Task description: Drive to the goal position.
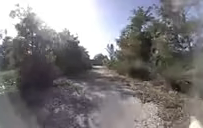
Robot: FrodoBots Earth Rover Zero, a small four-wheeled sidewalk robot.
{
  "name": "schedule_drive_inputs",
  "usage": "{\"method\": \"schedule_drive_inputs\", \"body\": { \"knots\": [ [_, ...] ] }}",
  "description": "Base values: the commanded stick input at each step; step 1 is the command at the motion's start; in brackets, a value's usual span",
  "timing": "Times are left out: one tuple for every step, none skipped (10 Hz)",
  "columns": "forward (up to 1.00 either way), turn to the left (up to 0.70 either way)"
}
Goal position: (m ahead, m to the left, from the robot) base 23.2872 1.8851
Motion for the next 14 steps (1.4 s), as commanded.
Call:
{"method": "schedule_drive_inputs", "body": {
  "knots": [
    [0.85, 0.31],
    [0.85, 0.0],
    [0.85, 0.0],
    [0.85, 0.0],
    [0.85, 0.0],
    [0.85, 0.0],
    [0.85, 0.0],
    [0.85, 0.0],
    [0.85, 0.0],
    [0.85, 0.0],
    [0.85, 0.0],
    [0.85, 0.0],
    [0.85, 0.0],
    [0.85, 0.0]
  ]
}}
